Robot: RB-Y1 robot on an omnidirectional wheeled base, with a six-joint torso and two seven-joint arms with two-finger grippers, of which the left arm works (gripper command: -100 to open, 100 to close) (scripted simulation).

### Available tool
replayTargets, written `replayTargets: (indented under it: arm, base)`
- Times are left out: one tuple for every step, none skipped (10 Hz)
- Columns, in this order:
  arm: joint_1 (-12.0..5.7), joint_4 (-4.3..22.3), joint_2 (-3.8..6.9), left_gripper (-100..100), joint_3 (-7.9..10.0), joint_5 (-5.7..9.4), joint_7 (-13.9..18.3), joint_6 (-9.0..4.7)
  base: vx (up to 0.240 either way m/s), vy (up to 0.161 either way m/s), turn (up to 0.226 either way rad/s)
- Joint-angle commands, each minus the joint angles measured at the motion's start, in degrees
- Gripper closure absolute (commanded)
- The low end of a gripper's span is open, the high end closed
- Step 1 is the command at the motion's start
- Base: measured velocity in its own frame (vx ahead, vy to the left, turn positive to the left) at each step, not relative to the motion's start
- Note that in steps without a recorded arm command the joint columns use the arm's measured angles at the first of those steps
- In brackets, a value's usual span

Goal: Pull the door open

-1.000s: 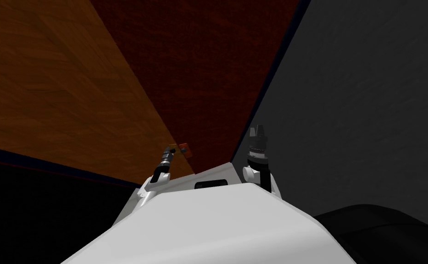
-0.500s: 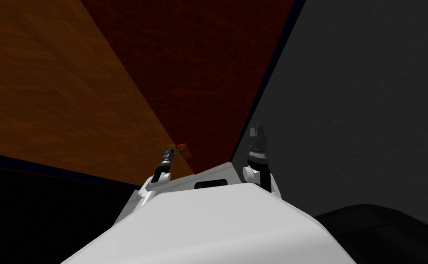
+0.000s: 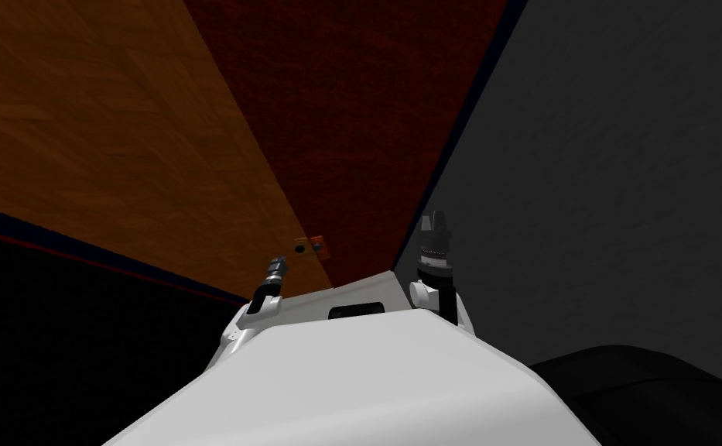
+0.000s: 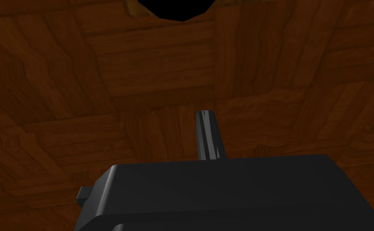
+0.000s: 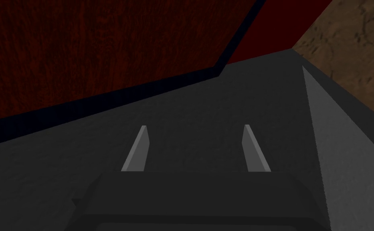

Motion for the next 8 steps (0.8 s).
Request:
replayTargets:
  arm:
    - [0.62,-0.5,-0.04,-100,-0.57,-0.01,0.3,-0.46]
    - [0.92,-0.8,-0.12,-100,-1.05,-0.04,0.5,-0.75]
    - [1.2,-1.2,-0.25,-100,-1.62,-0.08,0.7,-1.08]
    - [1.44,-1.6,-0.39,-100,-2.25,-0.14,0.9,-1.42]
    - [1.6,-2.0,-0.56,-100,-2.9,-0.2,1.0,-1.74]
    - [1.54,-2.7,-0.91,-100,-4.1,-0.33,1.3,-2.26]
    - [1.1,-1.9,-0.92,-100,-3.4,-0.34,1.0,-1.83]
    - [1.79,-1.0,-0.19,-100,-1.77,-0.14,0.8,-1.71]
  base:
    - [-0.22,0.052,0.018]
    - [-0.211,-0.002,-0.043]
    - [-0.197,-0.043,-0.047]
    - [-0.183,-0.072,-0.046]
    - [-0.175,-0.071,-0.052]
    - [-0.143,-0.075,-0.13]
    - [-0.057,-0.037,-0.029]
    - [-0.034,0.038,0.175]
